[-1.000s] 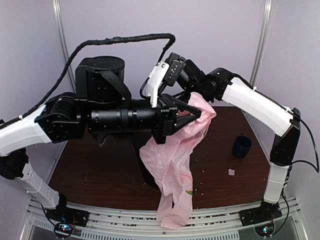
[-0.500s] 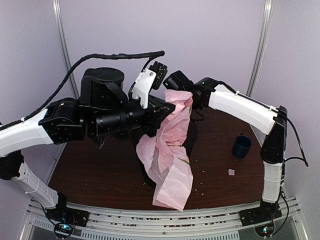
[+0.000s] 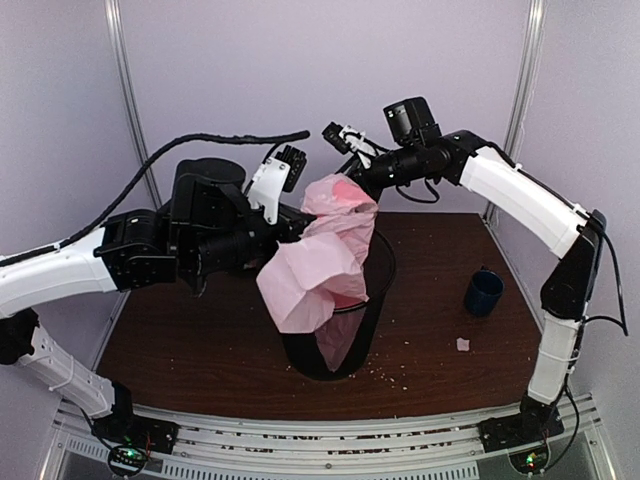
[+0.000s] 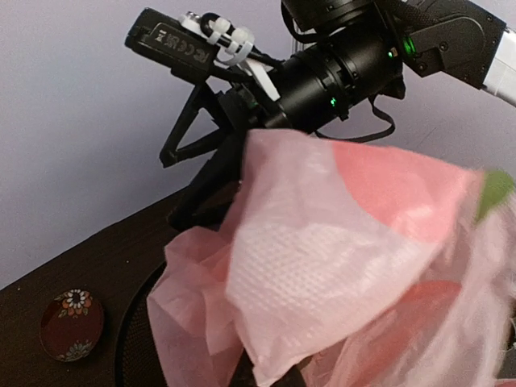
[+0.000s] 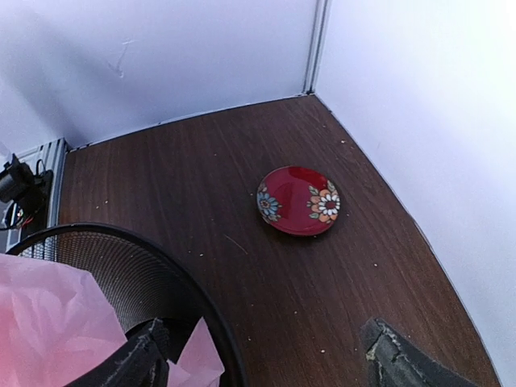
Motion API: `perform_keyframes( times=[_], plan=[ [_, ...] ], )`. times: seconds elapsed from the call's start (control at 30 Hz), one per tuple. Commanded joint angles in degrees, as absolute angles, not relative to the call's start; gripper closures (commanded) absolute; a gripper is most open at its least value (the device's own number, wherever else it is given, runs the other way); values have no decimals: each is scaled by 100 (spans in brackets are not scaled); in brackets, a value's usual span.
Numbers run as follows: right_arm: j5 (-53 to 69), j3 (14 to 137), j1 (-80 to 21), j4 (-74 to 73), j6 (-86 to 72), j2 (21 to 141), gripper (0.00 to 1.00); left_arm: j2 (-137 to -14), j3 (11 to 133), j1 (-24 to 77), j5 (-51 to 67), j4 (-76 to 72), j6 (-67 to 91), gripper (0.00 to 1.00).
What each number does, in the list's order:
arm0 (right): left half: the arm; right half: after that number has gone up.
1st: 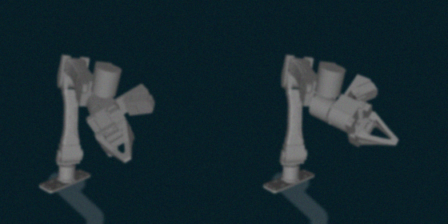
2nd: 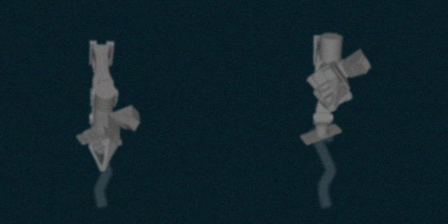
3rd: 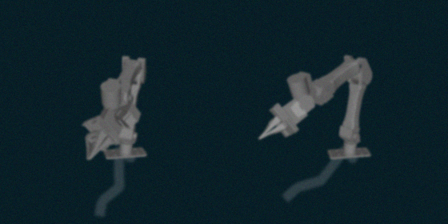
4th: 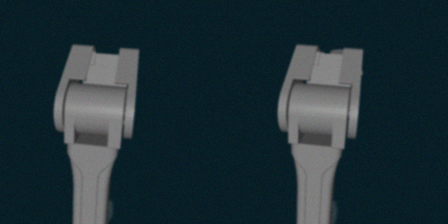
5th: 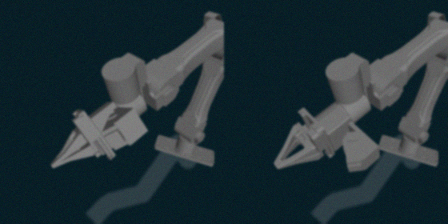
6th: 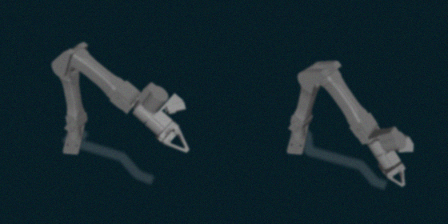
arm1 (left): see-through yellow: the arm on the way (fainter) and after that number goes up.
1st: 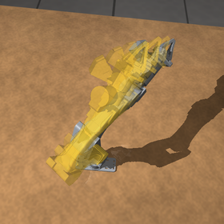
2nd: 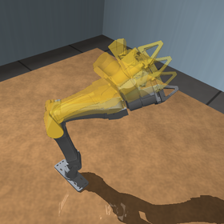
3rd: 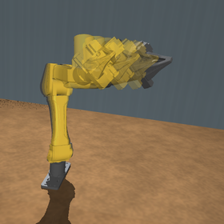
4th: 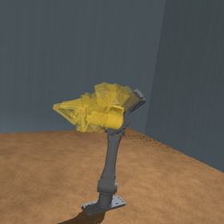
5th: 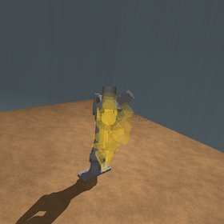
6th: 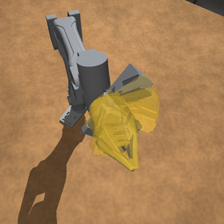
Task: Put the trash bags into the trash bin
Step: Place the trash bag in the trash bin, then fold the bag opening over the bin rim.
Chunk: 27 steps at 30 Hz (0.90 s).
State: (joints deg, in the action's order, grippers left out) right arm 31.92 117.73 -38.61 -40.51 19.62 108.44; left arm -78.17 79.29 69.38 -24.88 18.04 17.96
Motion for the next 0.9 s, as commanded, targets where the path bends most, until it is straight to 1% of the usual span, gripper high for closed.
perform_keyframes(
  times=[0.0, 0.13, 0.2, 0.3, 0.47, 0.57, 0.63, 0.7, 0.8, 0.83, 0.87],
  plan=[
    [3585, 11760, -3640, -3806, 1464, 10682, 17, -7704, 7898, 6890, -2307, 1341, 1856, 100],
    [3659, 11512, -3758, -3829, 1499, 10684, 21, -7525, 7849, 6886, -2021, 1116, 1842, 100],
    [3355, 11439, -3865, -3823, 1491, 10723, 21, -7463, 7848, 6891, -2061, 1042, 1823, 100],
    [2958, 11527, -3798, -3672, 1072, 10737, 19, -7519, 7922, 6891, -2173, 1046, 1744, 100],
    [2756, 11810, -3162, -3461, -16, 10432, 16, -7585, 7885, 6882, -2261, 904, 1733, 100],
    [2936, 11551, -2706, -3321, -396, 9975, 14, -7644, 7957, 6838, -2381, 844, 1757, 100],
    [3089, 11226, -2550, -3268, -261, 9559, 12, -7746, 8057, 6740, -2413, 906, 1803, 100],
    [3392, 10904, -2531, -3364, 103, 9108, 13, -7937, 8233, 6552, -2380, 1097, 1875, 100],
    [4443, 10313, -2579, -3453, 762, 8225, 17, -8250, 8451, 6282, -2454, 1337, 2014, 100],
    [4705, 10118, -2672, -3561, 1069, 7980, 16, -8324, 8484, 6196, -2406, 1370, 2073, 100],
    [4767, 9998, -2919, -3868, 1639, 7750, 13, -8400, 8499, 6114, -2322, 1379, 2143, 100]
  ],
)
